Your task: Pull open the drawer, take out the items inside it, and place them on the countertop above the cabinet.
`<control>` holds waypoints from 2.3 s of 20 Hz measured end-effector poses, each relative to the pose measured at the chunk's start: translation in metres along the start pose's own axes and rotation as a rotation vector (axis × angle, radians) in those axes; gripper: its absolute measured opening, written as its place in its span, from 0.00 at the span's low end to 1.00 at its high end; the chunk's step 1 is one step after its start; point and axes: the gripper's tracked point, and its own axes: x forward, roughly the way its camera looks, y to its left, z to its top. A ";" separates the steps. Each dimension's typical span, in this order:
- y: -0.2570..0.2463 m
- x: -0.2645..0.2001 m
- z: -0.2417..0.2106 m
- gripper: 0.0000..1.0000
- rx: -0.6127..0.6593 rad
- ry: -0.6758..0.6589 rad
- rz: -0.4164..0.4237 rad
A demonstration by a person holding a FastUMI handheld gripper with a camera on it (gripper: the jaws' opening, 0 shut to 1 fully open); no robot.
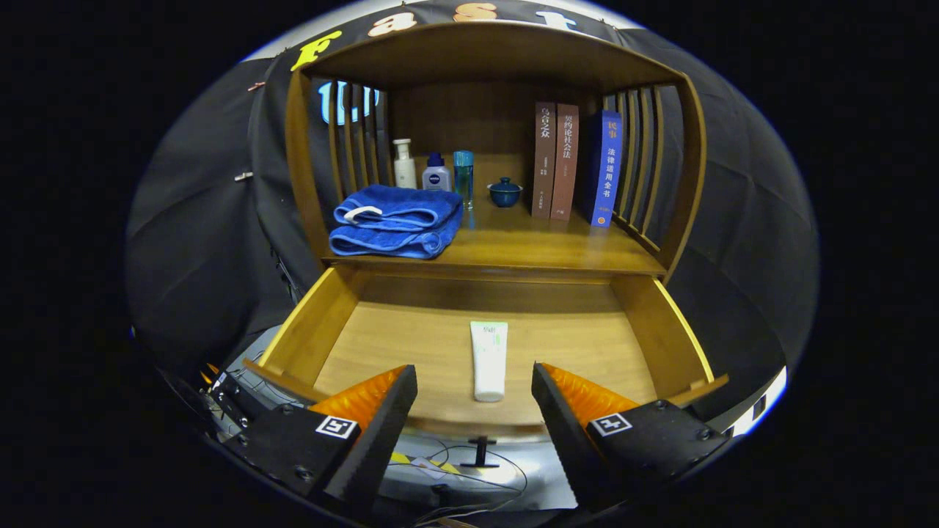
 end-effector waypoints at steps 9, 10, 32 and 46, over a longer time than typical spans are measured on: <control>-0.013 0.103 -0.020 1.00 -0.006 0.339 -0.045; -0.013 0.110 -0.027 1.00 -0.011 0.381 -0.049; -0.020 0.147 -0.087 0.49 -0.060 0.641 -0.051; -0.031 0.112 -0.034 0.38 0.042 0.470 -0.020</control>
